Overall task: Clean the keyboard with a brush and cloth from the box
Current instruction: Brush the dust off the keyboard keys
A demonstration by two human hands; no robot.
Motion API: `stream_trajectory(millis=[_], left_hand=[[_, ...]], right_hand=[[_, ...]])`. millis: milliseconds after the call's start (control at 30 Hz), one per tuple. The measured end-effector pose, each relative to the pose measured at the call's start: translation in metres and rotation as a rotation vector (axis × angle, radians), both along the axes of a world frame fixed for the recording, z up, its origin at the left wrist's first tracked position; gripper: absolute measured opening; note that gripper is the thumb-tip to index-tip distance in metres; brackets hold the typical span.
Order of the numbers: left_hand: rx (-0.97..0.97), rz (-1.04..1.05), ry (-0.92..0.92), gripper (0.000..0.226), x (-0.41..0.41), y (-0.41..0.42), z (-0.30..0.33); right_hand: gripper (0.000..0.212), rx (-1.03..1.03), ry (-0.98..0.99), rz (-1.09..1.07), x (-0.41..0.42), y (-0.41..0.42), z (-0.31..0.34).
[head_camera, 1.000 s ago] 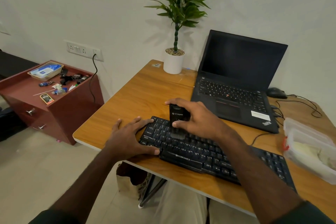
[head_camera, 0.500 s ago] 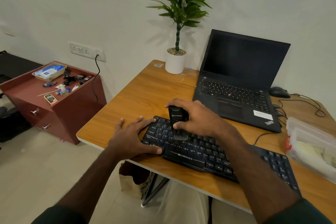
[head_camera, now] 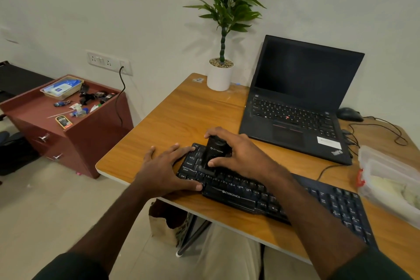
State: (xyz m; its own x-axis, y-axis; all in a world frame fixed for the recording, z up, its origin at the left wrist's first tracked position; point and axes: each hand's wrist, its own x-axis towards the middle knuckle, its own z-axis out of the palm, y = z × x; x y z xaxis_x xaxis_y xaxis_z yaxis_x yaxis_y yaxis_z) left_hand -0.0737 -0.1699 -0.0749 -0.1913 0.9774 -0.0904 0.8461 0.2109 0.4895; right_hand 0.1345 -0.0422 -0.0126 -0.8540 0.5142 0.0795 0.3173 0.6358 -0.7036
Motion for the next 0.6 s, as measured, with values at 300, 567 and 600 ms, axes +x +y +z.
stream_trajectory(millis=[300,567,600], left_hand=[[-0.012,0.0,-0.002,0.123,-0.001,0.002,-0.002],[0.021,0.001,-0.013,0.121,0.0,0.0,-0.002],[0.02,-0.001,-0.014,0.121,0.0,0.0,-0.002]], right_hand=[[0.059,0.021,-0.161,0.026,0.017,0.016,0.018],[0.057,0.101,0.095,-0.037,-0.014,-0.008,0.001],[0.057,0.108,0.066,-0.015,-0.012,-0.008,0.002]])
